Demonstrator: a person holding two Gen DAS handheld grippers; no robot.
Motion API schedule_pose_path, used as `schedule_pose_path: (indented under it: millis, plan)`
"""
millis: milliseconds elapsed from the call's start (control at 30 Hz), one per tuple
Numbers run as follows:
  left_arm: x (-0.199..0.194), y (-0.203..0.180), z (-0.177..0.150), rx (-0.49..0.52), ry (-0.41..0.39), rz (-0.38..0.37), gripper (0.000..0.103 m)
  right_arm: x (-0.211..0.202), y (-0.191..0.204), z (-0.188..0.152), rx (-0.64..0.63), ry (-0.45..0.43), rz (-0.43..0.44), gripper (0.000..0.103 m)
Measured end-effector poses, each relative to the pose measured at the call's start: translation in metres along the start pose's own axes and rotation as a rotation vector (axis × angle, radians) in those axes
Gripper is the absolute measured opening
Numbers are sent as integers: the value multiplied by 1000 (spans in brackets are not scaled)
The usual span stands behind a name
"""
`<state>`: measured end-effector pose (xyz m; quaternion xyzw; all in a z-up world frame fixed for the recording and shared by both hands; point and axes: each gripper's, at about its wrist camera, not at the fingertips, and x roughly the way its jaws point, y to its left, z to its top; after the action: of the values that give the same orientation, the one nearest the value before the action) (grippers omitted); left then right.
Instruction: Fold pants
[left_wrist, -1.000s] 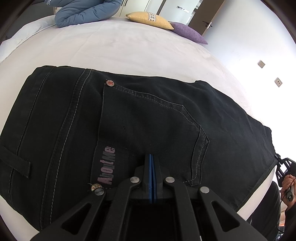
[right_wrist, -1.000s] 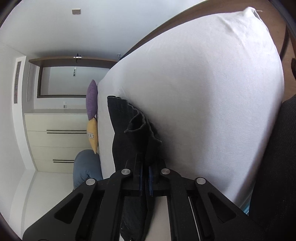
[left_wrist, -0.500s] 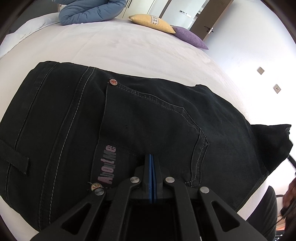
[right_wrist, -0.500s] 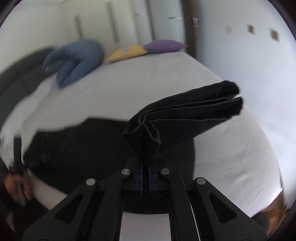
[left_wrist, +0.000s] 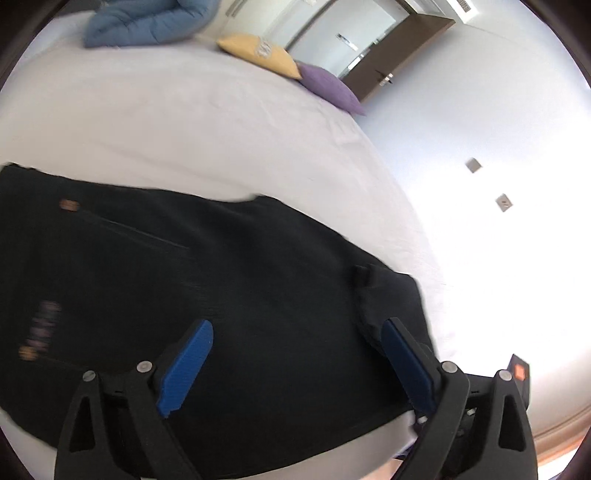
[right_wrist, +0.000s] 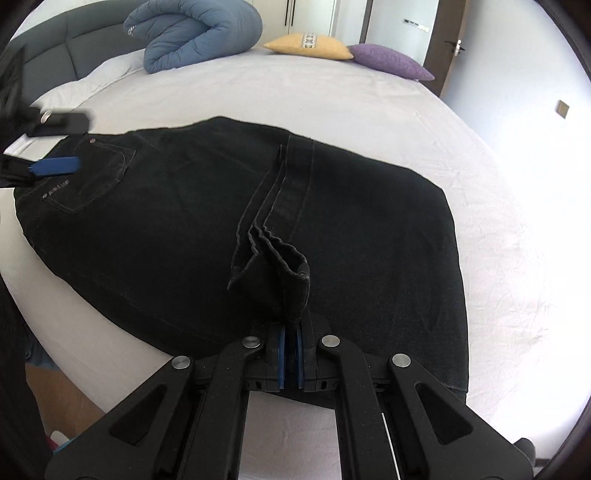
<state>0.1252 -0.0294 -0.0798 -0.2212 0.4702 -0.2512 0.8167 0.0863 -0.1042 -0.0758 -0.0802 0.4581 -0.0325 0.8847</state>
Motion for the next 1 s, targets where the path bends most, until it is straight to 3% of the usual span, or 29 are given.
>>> schedule_pose_path:
  millis: [233,400,467,500,533,567,600,633,800,1000]
  plan:
    - [80,-25,4,-101,244,-54,95,-4,6,6,-44,-53,-47,3]
    - [99,-37,9,-84,275,-45,99,-15,15,4,-104,-78,-76,3]
    - [103,-36,15,-84,276,-37,95,-20,20,3,-124,-85,-76,3]
    - [102,-39,15,-79,280,-27,84,-22,21,2,-133,-88,-74,3]
    - [104,-39,17,-68,289,-13,64,-24,23,1,-140,-90,-73,3]
    - [106,-38,19,-54,303,4,52,-27,24,1,-148,-95,-73,3]
    - [108,-37,21,-42,321,10,29,-31,23,0,-156,-100,-74,3]
    - [111,-35,25,-31,340,5,22,-35,24,1,-162,-106,-74,3]
    - [93,-31,37,71,342,27,14,-46,39,3,-210,-125,-58,3]
    - [65,-7,57,162,332,94,13,-49,73,7,-303,-140,-6,3]
